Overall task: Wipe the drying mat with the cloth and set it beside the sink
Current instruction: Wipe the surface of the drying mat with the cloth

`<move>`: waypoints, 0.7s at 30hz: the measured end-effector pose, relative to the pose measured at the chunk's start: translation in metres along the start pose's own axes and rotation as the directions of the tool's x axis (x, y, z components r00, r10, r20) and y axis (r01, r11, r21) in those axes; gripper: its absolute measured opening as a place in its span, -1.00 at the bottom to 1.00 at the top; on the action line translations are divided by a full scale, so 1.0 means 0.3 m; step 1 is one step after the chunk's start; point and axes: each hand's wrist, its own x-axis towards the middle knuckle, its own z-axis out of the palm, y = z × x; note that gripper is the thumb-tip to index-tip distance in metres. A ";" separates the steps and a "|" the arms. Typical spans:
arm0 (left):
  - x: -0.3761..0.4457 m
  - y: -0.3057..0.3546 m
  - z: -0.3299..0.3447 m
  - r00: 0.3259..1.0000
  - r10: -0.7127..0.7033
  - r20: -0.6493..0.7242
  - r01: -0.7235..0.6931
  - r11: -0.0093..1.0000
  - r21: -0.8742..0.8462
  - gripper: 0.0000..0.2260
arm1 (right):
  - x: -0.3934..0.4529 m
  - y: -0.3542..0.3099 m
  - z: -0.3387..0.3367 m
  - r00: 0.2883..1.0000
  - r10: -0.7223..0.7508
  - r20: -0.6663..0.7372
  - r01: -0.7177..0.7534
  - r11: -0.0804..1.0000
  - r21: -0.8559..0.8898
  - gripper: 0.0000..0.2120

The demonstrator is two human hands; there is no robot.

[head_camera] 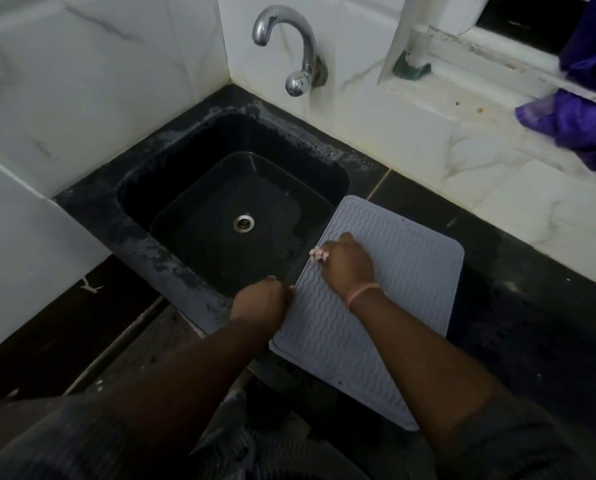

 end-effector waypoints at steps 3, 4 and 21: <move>-0.051 -0.030 0.038 0.997 -0.069 -0.037 0.069 0.998 -0.006 -0.70 | 0.062 0.013 -0.007 0.998 0.057 0.000 -0.057 0.998 -0.017 -0.85; -0.065 -0.043 0.052 0.995 -0.083 -0.053 0.083 0.997 0.000 -0.71 | 0.062 0.008 -0.001 0.998 0.057 -0.001 -0.057 0.998 -0.027 -0.84; -0.061 -0.112 0.078 0.998 -0.031 -0.063 0.020 0.985 -0.173 -0.88 | -0.229 -0.112 0.077 0.999 -0.031 0.033 0.032 0.999 -0.018 -0.83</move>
